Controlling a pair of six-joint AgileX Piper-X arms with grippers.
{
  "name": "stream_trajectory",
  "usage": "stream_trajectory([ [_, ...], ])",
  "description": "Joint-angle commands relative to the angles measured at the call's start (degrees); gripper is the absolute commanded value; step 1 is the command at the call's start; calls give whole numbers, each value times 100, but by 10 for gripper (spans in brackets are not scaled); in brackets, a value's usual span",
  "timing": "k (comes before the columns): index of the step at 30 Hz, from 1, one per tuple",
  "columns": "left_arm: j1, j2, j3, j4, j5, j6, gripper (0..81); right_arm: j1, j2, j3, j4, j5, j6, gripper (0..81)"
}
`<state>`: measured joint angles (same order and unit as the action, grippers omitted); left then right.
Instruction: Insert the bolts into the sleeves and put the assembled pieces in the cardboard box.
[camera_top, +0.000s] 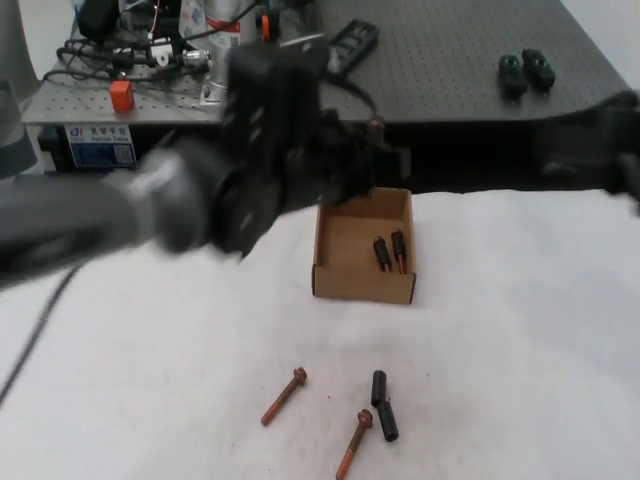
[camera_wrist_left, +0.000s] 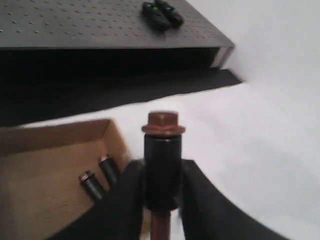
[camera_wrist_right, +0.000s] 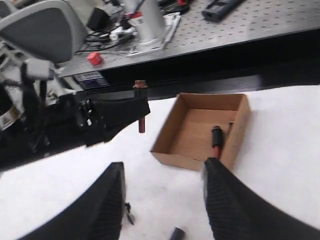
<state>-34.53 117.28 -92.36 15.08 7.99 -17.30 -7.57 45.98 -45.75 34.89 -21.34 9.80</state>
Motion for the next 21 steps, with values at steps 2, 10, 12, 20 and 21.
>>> stream_trajectory([
  [2, 6, 248, -397, 524, -29, 173, 7, -130, -22, -30, 465, 238, -225, 364],
  [10, 37, 2168, -3009, 2760, -139, 320, 11, -160, 120, -30, 972, 625, -341, 365],
  [12, 63, 2278, -3112, 2879, -139, 320, 78, -160, 240, -30, 1030, 649, -341, 365],
  [20, 156, 1930, -3111, 3090, -160, 377, 335, 233, 1342, -68, 1061, 622, -562, 365],
  [21, 192, 1771, -3111, 3237, -266, 477, 307, 392, 1574, -78, 1061, 622, -564, 365],
])
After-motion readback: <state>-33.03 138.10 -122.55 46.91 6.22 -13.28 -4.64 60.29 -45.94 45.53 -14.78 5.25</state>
